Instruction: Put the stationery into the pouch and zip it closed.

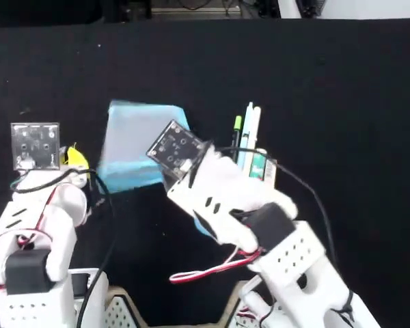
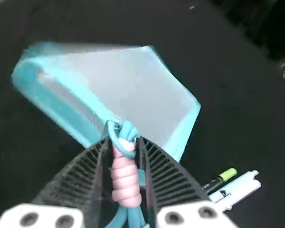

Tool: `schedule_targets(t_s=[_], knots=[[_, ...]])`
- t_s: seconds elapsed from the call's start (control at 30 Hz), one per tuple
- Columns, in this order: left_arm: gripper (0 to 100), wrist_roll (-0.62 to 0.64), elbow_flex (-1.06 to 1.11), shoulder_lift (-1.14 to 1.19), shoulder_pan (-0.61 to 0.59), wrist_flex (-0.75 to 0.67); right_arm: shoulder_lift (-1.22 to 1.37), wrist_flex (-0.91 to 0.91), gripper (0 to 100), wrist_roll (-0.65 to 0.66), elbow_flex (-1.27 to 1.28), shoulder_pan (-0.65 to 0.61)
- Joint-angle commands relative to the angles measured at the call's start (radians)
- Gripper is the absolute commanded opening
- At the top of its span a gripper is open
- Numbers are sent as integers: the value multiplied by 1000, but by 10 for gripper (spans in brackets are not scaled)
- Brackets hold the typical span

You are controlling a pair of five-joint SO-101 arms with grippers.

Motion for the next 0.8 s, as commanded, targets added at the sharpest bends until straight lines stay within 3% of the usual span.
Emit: schedule_targets(t_s=[0.0, 0.1, 0.27, 0.53, 0.77], knots=[[34, -48, -127, 0, -12, 38, -5, 14, 11, 8, -131, 29], [53, -52, -148, 2, -7, 43, 45, 20, 11, 8, -168, 41], [184, -46, -156, 3, -5, 86, 131, 17, 11, 8, -185, 41], [185, -54, -182, 121, 102, 221, 153, 18, 11, 8, -217, 41], [184, -49, -288, 321, 134, 235, 153, 21, 11, 8, -225, 41]])
